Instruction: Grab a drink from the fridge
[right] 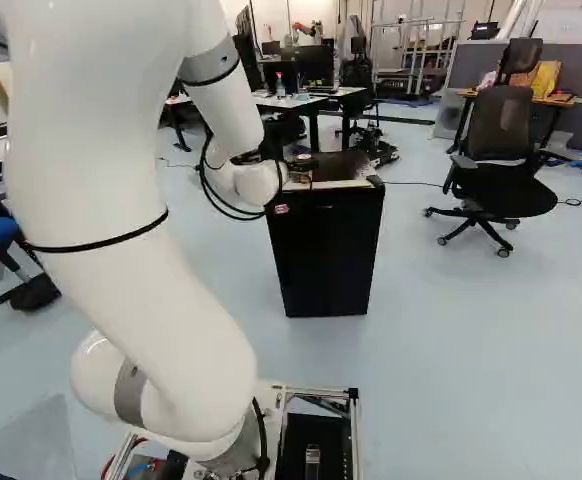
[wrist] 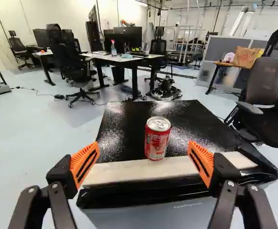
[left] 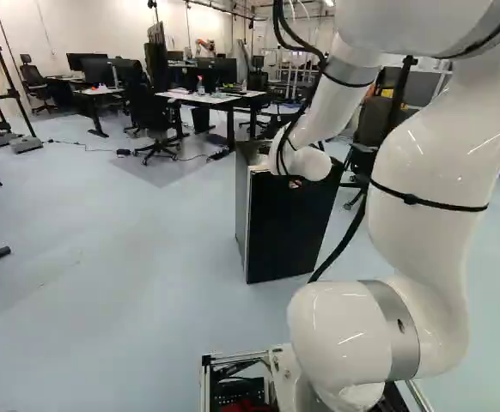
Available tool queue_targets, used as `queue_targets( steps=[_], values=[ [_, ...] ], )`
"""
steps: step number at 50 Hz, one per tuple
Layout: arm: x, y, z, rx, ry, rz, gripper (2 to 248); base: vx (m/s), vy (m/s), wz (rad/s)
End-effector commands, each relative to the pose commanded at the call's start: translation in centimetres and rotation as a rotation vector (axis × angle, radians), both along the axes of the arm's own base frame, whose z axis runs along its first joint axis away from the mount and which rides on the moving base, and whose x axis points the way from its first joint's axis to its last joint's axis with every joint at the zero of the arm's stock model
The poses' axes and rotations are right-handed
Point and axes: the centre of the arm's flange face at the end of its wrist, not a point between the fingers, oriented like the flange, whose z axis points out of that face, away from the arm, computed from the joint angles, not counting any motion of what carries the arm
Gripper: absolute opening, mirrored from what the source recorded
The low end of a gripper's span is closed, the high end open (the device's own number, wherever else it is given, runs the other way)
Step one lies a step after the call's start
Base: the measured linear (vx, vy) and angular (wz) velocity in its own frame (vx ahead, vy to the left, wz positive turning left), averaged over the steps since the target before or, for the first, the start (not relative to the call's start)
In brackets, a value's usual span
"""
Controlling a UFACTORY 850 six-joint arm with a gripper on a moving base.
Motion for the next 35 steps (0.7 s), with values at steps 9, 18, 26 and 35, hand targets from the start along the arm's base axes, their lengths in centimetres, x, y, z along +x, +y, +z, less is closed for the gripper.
queue_targets(
  steps=[9,18,26,35],
  values=[
    [1.0,-0.1,-0.7,0.004,-0.02,-0.005,247,0.0,0.0,0.0],
    [2.1,-0.4,-1.5,0.005,-0.029,-0.009,247,0.0,0.0,0.0],
    [3.1,-0.7,-2.4,0.006,-0.027,-0.014,247,0.0,0.0,0.0],
    [4.2,-1.3,-3.5,0.007,-0.014,-0.022,247,0.0,0.0,0.0]
  ],
)
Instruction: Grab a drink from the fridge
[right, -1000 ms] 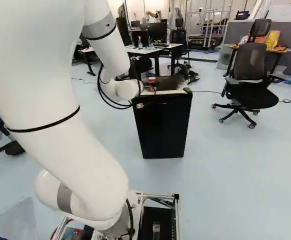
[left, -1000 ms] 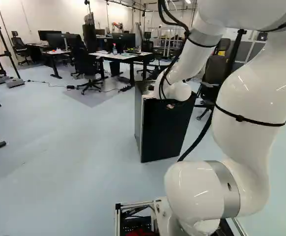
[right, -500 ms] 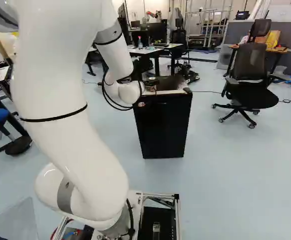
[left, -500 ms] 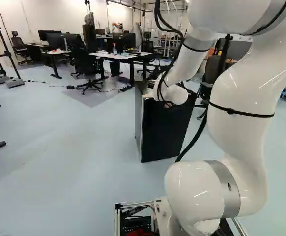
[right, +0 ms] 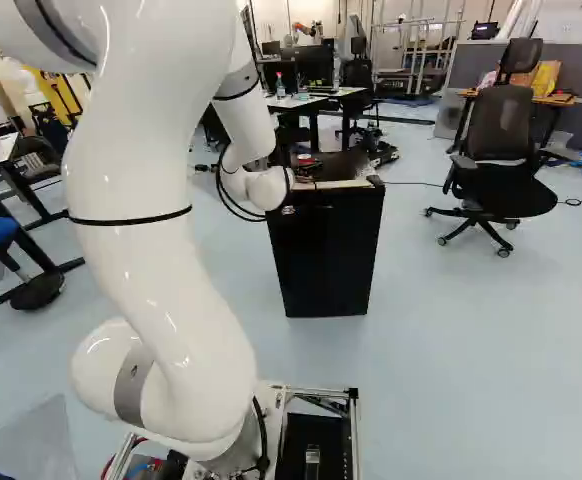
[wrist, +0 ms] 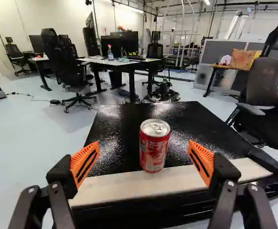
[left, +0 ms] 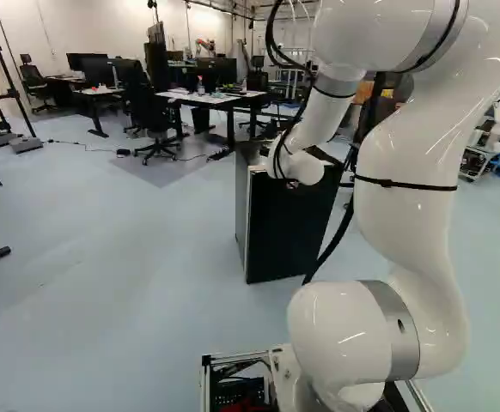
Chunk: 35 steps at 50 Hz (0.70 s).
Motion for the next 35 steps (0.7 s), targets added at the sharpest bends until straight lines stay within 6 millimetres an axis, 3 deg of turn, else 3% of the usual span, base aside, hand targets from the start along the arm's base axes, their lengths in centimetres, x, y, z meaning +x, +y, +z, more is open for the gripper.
queue_targets(
  steps=[24,35],
  values=[
    [3.4,-1.7,-2.3,0.0,-0.015,-0.021,247,0.0,0.0,0.0],
    [3.5,-1.7,-2.3,0.0,-0.015,-0.022,247,0.0,0.0,0.0]
  ],
)
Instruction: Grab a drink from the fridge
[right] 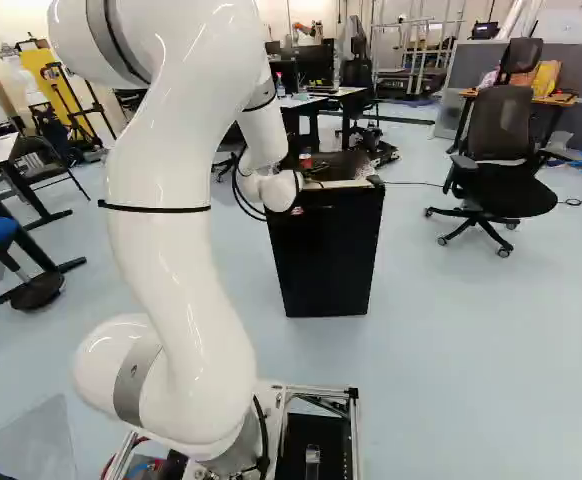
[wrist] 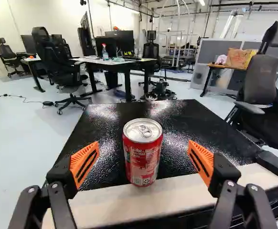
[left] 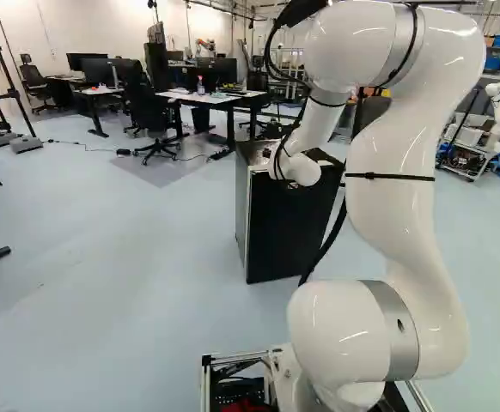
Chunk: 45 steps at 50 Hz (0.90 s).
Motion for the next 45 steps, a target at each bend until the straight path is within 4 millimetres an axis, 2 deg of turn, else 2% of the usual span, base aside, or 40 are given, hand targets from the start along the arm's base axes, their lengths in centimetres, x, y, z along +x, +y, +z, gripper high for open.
queue_targets(
  steps=[8,9,13,14,18,19,23,24,29,30,45],
  values=[
    [0.3,0.0,0.0,0.0,-0.002,0.0,247,0.0,0.0,0.0],
    [0.3,0.0,0.0,0.0,-0.002,0.001,236,0.0,0.0,0.0],
    [0.3,0.0,0.0,0.0,-0.002,0.001,236,0.0,0.0,0.0],
    [0.3,0.0,0.0,0.0,-0.002,0.001,197,0.0,0.0,0.0],
    [0.3,0.0,0.0,0.0,-0.002,0.001,197,0.0,0.0,0.0],
    [0.3,0.0,0.0,0.0,-0.002,0.001,159,0.0,0.0,0.0],
    [0.3,0.0,0.0,0.0,-0.002,0.001,159,0.0,0.0,0.0],
    [0.3,0.0,0.0,0.0,-0.002,0.001,120,0.0,0.0,0.0],
    [0.3,0.0,0.0,0.0,-0.002,0.001,120,0.0,0.0,0.0],
    [0.3,0.0,0.0,0.0,-0.002,0.001,98,0.0,0.0,0.0],
    [0.2,0.0,1.1,-0.003,-0.021,0.001,98,0.0,0.0,0.0]
  ],
)
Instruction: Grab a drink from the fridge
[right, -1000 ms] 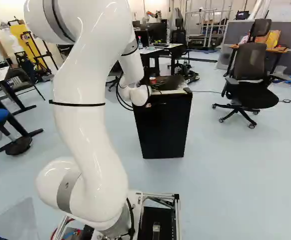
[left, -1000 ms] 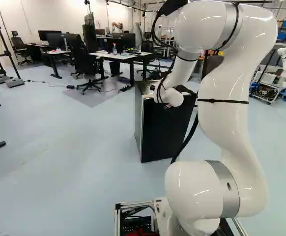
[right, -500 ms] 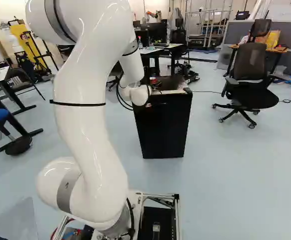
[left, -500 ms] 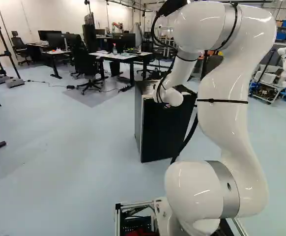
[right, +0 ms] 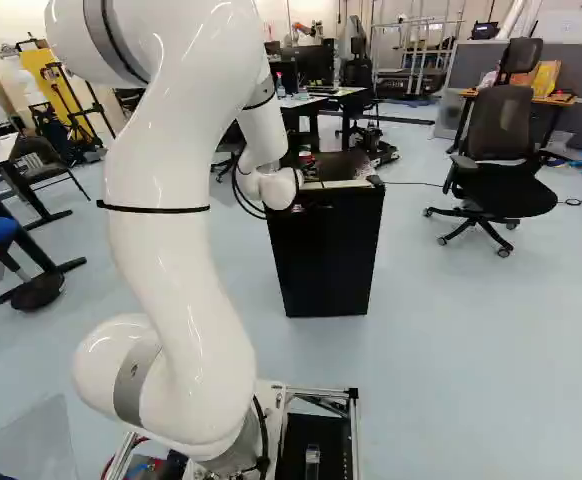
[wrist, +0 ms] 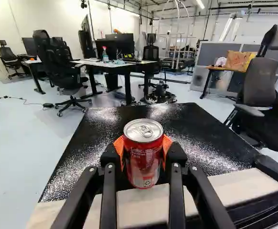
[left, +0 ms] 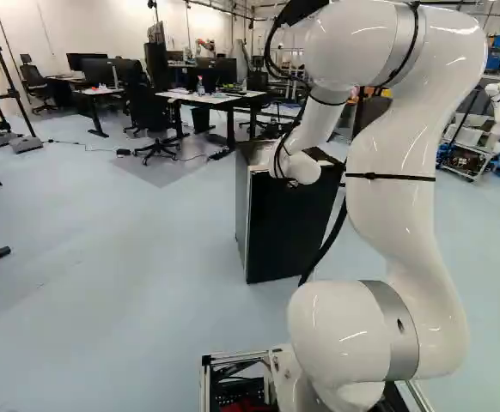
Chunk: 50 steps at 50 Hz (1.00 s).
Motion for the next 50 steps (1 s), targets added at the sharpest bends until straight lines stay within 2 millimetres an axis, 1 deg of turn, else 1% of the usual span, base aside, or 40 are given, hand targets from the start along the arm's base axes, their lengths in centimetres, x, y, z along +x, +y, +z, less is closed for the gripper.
queue_targets(
  steps=[24,38,50],
  values=[
    [-0.1,0.0,2.7,-0.007,-0.046,0.0,98,0.0,0.0,0.0],
    [-0.2,0.1,2.7,-0.007,-0.045,0.0,98,0.0,0.0,0.0],
    [-0.7,0.3,2.8,-0.005,-0.041,0.002,98,0.0,0.0,0.0]
  ],
)
